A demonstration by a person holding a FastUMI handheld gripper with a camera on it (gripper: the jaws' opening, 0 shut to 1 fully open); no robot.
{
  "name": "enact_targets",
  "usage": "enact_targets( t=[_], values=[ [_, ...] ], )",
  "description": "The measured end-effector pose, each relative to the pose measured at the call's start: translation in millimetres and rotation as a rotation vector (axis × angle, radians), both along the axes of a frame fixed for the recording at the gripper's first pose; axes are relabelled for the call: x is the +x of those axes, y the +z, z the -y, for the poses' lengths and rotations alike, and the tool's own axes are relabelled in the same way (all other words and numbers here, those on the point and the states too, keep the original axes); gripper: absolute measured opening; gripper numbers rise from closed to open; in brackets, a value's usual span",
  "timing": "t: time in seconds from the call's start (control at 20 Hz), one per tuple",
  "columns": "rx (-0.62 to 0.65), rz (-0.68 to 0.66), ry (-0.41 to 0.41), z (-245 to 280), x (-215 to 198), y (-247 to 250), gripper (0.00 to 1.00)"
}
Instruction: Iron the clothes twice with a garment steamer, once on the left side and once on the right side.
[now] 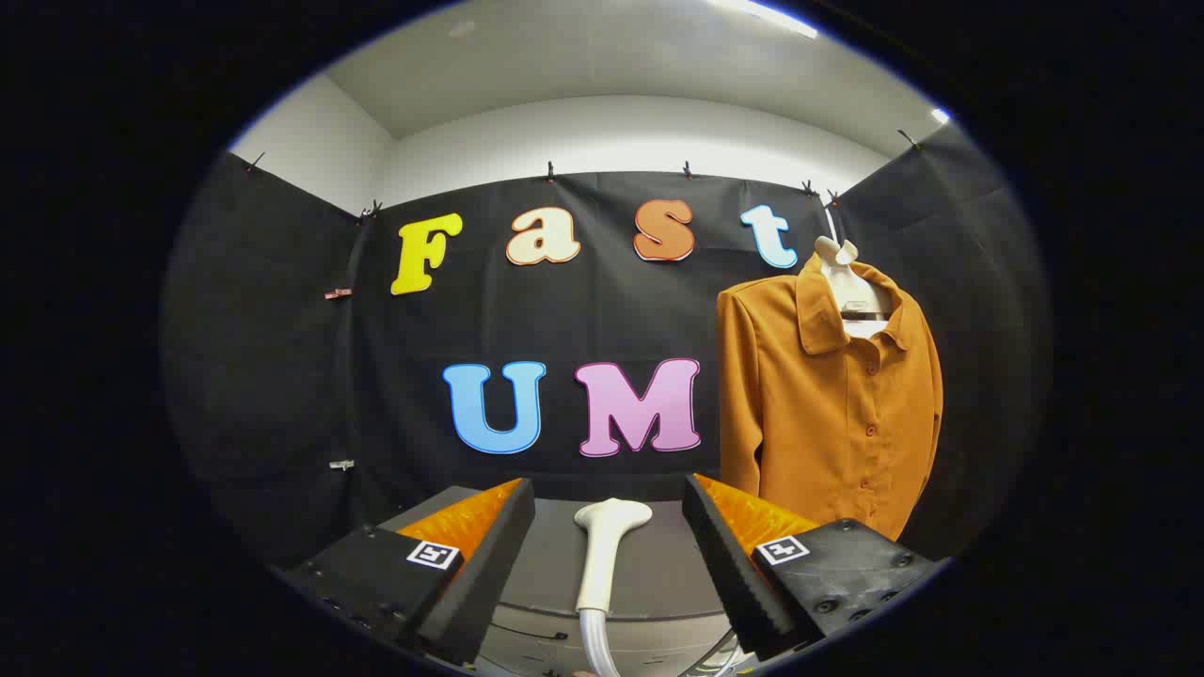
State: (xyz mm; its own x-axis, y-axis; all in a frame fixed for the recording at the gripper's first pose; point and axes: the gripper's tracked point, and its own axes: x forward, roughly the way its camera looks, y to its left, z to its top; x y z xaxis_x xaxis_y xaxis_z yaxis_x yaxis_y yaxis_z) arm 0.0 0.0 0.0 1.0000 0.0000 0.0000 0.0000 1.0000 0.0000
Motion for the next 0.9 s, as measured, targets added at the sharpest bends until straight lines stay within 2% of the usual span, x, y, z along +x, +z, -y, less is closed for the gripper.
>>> enact_targets(
  t=[0.9],
  values=[
    [-0.013, -0.007, 0.013, -3, 11, -8, 0.99]
  ],
)
